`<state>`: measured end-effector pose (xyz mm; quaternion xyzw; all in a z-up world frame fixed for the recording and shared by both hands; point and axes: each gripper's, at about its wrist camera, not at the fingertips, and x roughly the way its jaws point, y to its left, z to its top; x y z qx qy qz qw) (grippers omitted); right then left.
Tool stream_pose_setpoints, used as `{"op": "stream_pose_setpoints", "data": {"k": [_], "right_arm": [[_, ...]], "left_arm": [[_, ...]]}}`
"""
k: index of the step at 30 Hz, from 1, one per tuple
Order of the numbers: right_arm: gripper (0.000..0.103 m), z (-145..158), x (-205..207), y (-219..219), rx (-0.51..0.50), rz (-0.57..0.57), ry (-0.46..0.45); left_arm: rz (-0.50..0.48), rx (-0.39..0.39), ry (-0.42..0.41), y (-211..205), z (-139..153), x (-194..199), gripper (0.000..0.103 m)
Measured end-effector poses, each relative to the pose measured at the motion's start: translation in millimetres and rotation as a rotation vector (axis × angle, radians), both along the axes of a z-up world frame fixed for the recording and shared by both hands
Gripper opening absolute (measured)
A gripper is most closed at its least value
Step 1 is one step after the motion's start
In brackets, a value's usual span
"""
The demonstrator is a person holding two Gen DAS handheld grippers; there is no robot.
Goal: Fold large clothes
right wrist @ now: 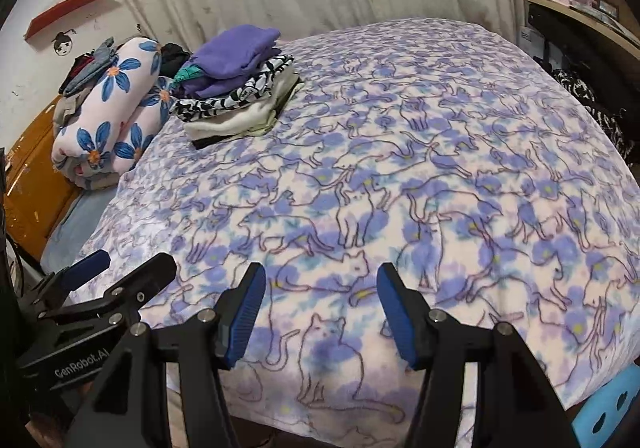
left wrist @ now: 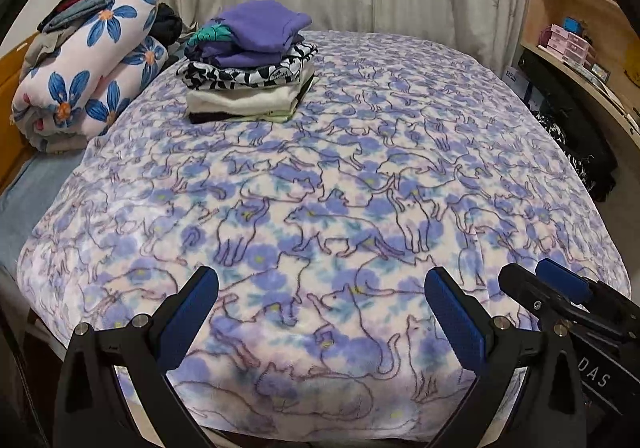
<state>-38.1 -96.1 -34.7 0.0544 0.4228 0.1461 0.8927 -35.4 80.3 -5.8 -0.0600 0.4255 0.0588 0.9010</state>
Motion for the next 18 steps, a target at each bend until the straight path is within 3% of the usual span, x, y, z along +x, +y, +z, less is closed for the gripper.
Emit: {"op": "stream_pose_setpoints", "data": {"k": [18], "right_arm": [[0.058, -10, 1, -5, 0.008, -0.02, 0.008]], "left_arm": [[0.024, 0.001, 0.023, -4, -13, 4, 0.102]]}}
